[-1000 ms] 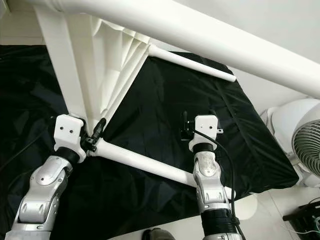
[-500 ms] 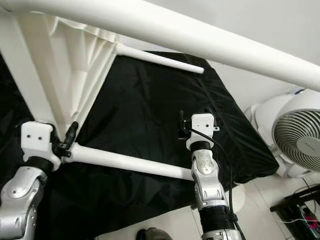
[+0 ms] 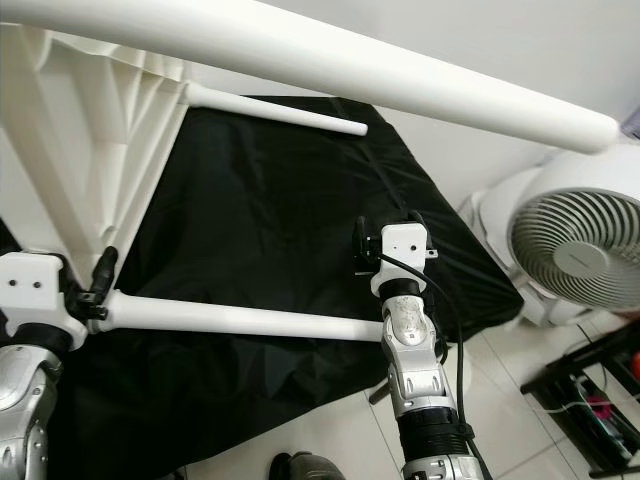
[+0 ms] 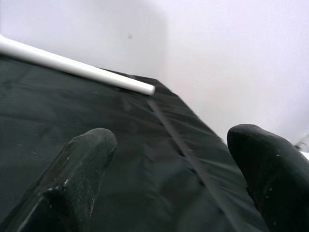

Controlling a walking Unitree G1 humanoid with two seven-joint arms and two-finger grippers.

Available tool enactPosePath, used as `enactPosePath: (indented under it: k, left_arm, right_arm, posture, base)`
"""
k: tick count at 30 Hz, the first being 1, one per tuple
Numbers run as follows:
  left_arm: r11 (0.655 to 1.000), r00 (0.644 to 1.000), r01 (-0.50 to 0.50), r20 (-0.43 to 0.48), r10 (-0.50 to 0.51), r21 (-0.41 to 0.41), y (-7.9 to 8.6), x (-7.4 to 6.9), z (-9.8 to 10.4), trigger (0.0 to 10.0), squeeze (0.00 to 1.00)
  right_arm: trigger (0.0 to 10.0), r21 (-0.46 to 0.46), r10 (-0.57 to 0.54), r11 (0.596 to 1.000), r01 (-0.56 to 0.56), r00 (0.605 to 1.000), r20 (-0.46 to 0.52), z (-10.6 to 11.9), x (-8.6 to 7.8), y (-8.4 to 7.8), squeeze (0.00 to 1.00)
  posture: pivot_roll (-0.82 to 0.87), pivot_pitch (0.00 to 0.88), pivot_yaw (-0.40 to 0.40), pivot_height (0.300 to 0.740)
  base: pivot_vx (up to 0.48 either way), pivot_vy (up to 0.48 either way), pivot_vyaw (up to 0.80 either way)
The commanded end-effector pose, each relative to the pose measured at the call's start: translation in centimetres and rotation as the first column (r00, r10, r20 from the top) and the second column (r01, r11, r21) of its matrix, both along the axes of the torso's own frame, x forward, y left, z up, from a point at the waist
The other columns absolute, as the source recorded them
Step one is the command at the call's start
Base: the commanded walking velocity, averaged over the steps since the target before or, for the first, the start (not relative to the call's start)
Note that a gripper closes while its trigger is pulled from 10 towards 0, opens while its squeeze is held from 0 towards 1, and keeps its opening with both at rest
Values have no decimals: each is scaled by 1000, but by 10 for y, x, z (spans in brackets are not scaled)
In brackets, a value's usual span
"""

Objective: Building children table

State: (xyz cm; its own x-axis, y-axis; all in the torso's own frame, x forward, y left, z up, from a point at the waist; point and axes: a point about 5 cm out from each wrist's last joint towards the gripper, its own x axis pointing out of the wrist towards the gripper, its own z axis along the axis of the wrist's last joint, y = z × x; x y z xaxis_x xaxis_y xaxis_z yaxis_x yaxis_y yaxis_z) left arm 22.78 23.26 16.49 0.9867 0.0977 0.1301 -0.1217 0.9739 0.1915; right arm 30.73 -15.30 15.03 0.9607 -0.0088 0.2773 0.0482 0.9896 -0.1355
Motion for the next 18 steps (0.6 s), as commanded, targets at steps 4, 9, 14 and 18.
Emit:
enactPosePath:
  k: [4, 9, 14, 18]
  left_arm:
    - [892, 890, -451, 63, 451, -20, 50, -22, 4, 0, 0]
    - [943, 942, -331, 40, 332, -36, 21, -16, -5, 0, 0]
    - [960, 961, -275, 7, 275, -48, 8, -8, -10, 9490, 0]
    - [964, 966, -259, -7, 259, -52, 5, -1, -10, 10000, 0]
  right_arm:
    - [10000, -7, -14, 1000, 14, 1000, -11, -4, -1, -5, 0]
    - [10000, -13, -14, 1000, 14, 1000, -9, -4, -1, -6, 0]
    - [10000, -15, -16, 1000, 16, 1000, -7, -4, -2, -6, 0]
    - [10000, -15, -23, 1000, 22, 1000, -9, -6, -4, -7, 0]
  posture:
    - [117, 78, -139, 740]
    - [116, 81, -135, 740]
    - [111, 83, -125, 740]
    - [108, 82, -118, 740]
  base:
    - [0, 0, 0]
    - [0, 0, 0]
    - [0, 0, 0]
    - [0, 0, 0]
